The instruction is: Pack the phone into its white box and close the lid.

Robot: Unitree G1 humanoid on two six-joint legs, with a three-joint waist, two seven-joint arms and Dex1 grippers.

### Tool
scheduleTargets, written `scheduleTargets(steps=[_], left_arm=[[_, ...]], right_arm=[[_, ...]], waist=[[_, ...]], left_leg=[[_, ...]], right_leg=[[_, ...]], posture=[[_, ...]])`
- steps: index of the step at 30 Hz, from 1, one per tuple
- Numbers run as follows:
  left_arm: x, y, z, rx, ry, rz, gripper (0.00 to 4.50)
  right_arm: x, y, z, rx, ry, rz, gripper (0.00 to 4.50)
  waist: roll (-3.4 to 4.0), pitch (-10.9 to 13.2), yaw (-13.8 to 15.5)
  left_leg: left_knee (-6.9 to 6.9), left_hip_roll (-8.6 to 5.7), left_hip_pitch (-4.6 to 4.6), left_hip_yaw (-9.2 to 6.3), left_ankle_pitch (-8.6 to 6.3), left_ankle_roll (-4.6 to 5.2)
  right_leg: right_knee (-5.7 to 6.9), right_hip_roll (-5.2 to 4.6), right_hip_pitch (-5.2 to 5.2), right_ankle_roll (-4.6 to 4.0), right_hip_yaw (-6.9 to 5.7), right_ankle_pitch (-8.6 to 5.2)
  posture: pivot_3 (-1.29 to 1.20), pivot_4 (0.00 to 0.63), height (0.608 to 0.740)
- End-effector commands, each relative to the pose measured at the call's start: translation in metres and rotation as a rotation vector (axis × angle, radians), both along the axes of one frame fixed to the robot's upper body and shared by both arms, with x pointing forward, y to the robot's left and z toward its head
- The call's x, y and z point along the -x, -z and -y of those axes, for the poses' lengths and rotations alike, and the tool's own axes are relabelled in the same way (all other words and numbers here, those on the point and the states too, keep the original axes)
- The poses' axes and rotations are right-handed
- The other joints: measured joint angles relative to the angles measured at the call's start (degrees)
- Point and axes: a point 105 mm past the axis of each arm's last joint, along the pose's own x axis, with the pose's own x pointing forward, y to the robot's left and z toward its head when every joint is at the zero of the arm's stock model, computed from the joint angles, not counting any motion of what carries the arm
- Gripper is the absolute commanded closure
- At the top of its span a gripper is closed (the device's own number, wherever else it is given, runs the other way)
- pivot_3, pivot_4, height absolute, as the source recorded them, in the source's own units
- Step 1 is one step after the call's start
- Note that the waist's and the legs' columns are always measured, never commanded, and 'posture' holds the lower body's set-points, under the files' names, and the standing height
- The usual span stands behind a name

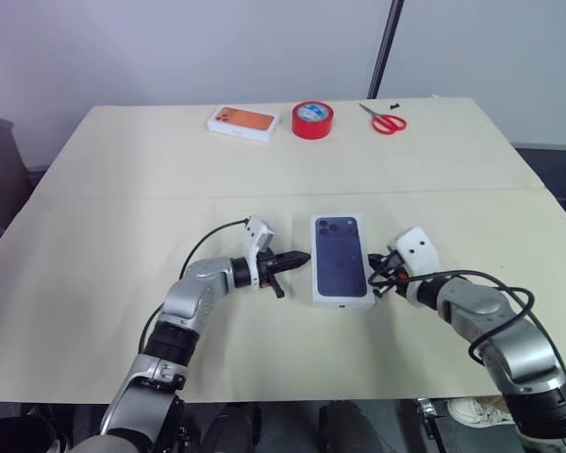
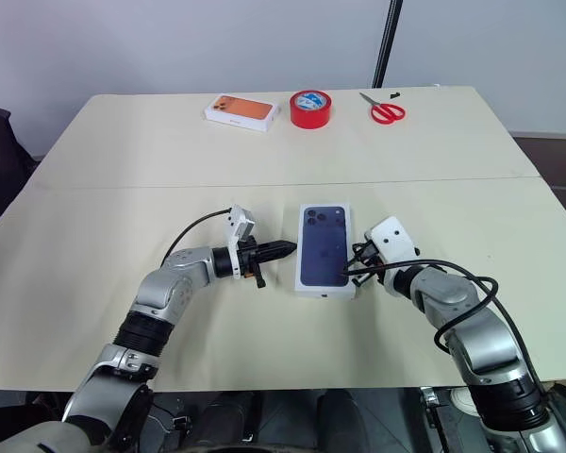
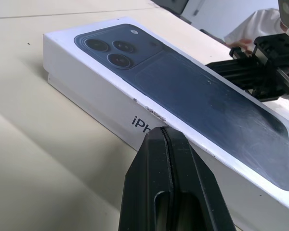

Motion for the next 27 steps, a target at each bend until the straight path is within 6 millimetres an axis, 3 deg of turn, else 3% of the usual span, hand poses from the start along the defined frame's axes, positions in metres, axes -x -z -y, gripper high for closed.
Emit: scheduleTargets(steps=[1,14,27], left_arm=[[0.003,-0.008,0.006,0.010,0.031,0.035,4.50],[-0.007,-0.022,0.011,0.050,0.004,0.077,4.50],[-0.007,-0.018,0.012,0.055,-0.007,0.080,4.50]], right_arm=[[0.002,-0.012,-0.010,-0.005,-0.040,0.049,4.47],[-0.003,-0.010,-0.009,0.022,-0.017,0.066,4.47],[0.004,0.001,0.007,0.126,-0.025,0.014,4.47]], waist=[[0.00,0.0,0.0],[0.00,0.0,0.0],[0.00,0.0,0.1]], left_leg=[[0.00,0.00,0.00,0.00,0.00,0.00],[0.00,-0.01,0.00,0.00,0.00,0.00],[0.01,-0.02,0.00,0.00,0.00,0.00]], right_leg=[[0.00,0.00,0.00,0.00,0.00,0.00],[0.00,0.00,0.00,0.00,0.00,0.00],[0.00,-0.01,0.01,0.00,0.00,0.00]], posture=[[0.00,0.150,0.740],[0.00,0.150,0.740],[0.00,0.150,0.740]])
